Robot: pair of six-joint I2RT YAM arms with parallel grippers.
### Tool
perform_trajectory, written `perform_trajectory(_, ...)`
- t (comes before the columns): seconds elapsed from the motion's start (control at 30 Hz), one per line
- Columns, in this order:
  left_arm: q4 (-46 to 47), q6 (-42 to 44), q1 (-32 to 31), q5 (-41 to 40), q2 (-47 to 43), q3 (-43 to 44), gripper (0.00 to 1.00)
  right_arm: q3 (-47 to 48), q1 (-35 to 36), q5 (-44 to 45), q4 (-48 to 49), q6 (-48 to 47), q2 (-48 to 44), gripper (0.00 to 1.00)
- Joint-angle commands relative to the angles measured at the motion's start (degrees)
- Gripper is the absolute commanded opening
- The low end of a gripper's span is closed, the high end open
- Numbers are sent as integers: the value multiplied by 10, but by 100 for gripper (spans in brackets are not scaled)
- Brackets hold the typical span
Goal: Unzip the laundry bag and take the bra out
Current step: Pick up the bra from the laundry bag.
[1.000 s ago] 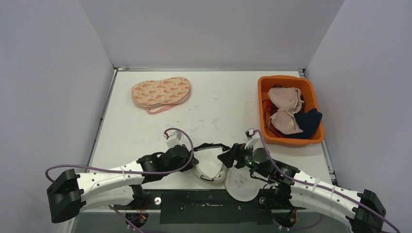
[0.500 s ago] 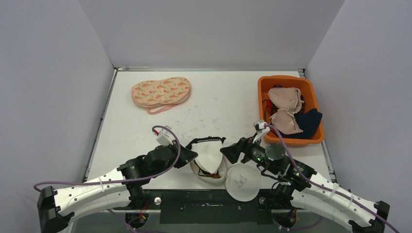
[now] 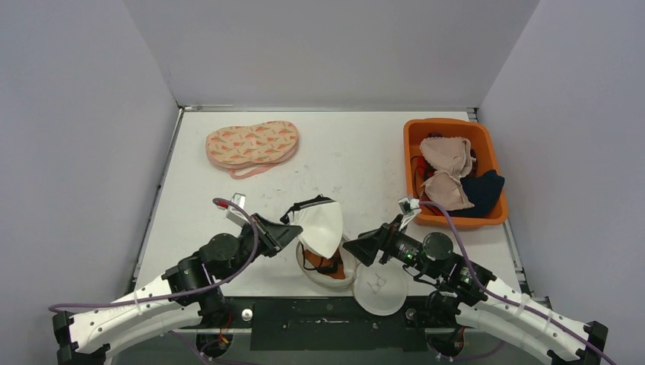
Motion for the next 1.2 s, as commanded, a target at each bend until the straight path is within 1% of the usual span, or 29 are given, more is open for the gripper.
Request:
perform_trajectory(0.0,72,30,3,-25,-33,6,0,-13,-4,-41,126,53,-5,90)
perform_trajectory(0.2,68,68,3,-19,-38,38,0,-8,-4,-69,196,67,8,100)
perform_trajectory(0.23,68,72,3,-18,-36,44,0,-4,-4,-72,202,67,12,100)
perform_trajectory(0.3,66,79,3,-17,-33,54,0,7,-4,-75,200,63,24,95)
perform_trajectory(0.33,66,83,3,-16,-31,57,0,12,-4,-76,197,61,29,95)
perform_trajectory(0.43,75,91,4,-9,-24,68,0,13,-4,-72,197,64,39,94)
perform_trajectory(0.5,77,95,3,-5,-18,72,0,3,-4,-74,213,74,44,94)
perform_trajectory(0.53,95,98,3,-2,-16,76,0,-3,-4,-74,224,79,47,94)
perform_trajectory(0.67,105,106,3,11,-3,91,0,-24,-4,-81,287,107,64,94)
perform_trajectory(0.8,108,108,2,17,2,92,0,-36,-5,-80,344,127,101,94)
perform_trajectory(1.03,121,100,2,16,-23,49,0,-84,-13,-87,478,185,192,94)
perform_trajectory(1.17,130,90,2,23,-37,23,0,-99,-25,-113,561,210,250,94)
